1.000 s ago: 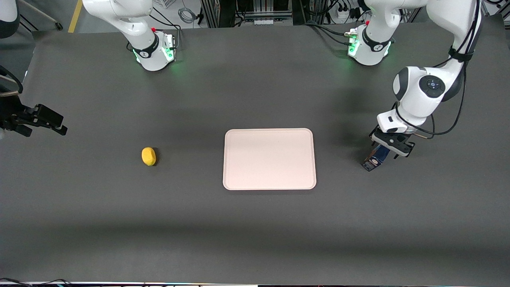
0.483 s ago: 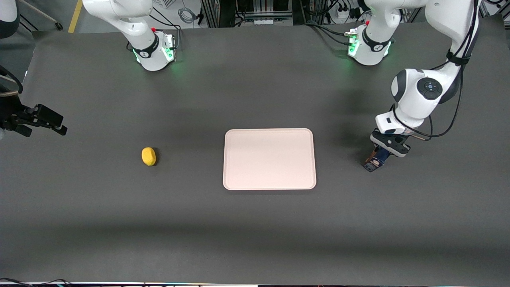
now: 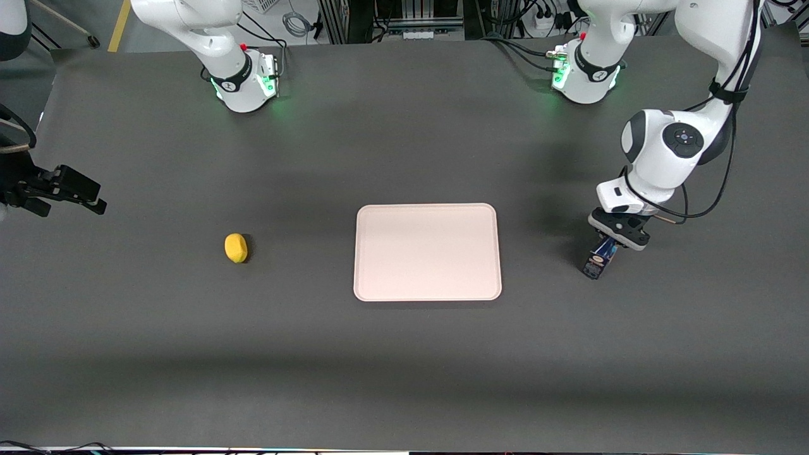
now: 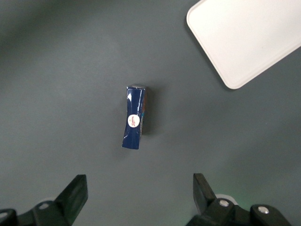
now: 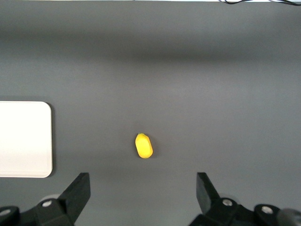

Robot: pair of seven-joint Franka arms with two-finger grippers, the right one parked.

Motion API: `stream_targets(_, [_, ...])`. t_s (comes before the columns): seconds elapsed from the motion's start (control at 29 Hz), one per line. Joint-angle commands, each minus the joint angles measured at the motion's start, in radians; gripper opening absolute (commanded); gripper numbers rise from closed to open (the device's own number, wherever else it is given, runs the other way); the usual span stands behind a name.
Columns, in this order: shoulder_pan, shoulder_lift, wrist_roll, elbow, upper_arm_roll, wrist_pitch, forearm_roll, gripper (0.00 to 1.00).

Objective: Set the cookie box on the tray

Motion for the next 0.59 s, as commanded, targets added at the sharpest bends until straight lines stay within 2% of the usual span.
stream_targets(0.0, [-0.004, 0.07, -0.133, 0.032, -0.062, 0.067, 0.007, 0.16])
stream_targets(0.1, [-0.007, 0.113, -0.184, 0.03, -0.096, 0.121, 0.053, 0.16])
stream_targets(0.34, [-0.009, 0.241, -0.388, 0.03, -0.176, 0.194, 0.268, 0.16])
stream_targets(0.55, [-0.01, 0.333, -0.466, 0.029, -0.191, 0.248, 0.358, 0.17])
